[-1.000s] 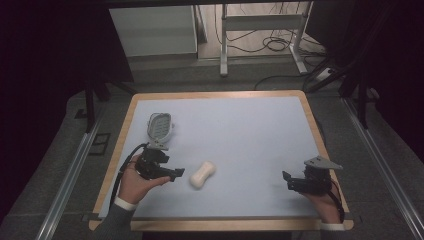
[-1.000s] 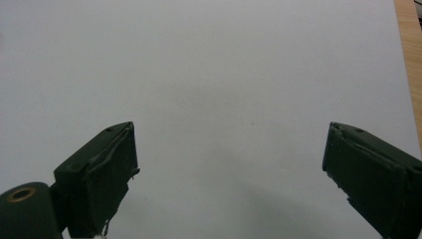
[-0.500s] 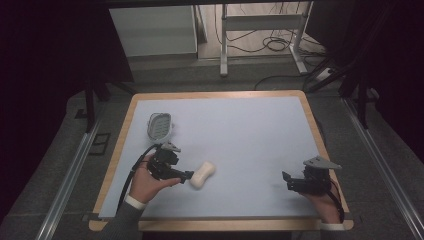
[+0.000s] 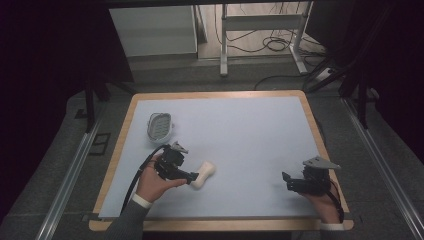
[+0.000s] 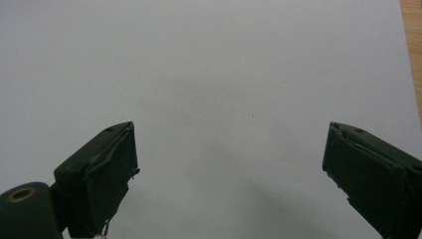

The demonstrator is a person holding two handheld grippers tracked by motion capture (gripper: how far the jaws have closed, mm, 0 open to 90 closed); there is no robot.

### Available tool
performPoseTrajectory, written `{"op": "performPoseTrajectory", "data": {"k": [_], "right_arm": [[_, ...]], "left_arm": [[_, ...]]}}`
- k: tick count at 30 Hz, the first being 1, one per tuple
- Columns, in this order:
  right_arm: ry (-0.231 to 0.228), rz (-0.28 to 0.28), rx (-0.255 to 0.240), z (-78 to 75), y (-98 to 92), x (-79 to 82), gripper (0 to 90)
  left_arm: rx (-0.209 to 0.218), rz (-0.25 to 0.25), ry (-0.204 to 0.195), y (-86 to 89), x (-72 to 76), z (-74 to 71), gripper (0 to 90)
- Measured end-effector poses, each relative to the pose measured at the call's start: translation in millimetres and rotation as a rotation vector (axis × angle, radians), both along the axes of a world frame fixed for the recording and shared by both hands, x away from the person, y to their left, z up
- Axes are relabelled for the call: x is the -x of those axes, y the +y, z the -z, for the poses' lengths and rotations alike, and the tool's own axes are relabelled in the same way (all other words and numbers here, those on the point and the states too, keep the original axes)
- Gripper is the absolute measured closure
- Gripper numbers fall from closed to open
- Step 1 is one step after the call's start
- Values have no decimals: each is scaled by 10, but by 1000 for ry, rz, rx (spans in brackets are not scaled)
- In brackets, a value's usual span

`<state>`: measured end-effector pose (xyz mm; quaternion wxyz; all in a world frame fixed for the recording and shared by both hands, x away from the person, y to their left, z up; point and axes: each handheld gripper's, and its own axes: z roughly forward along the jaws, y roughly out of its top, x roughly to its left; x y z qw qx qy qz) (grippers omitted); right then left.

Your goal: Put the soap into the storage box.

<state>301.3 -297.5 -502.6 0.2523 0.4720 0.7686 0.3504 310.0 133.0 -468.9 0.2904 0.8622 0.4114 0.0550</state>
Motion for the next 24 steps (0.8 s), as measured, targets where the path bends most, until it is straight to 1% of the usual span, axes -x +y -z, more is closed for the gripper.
{"op": "performPoseTrajectory", "data": {"k": [11,12,24], "right_arm": [[3,6,5,6,-11,-4,71],[2,7,4,4,-13,-2,71],[2,9,8,7,-13,-5,71]], "left_arm": [[-22,21,25,-162,-50,82,231],[-26,30,30,-190,-55,91,231],[-53,48,56,-311,-126,153,232]]}}
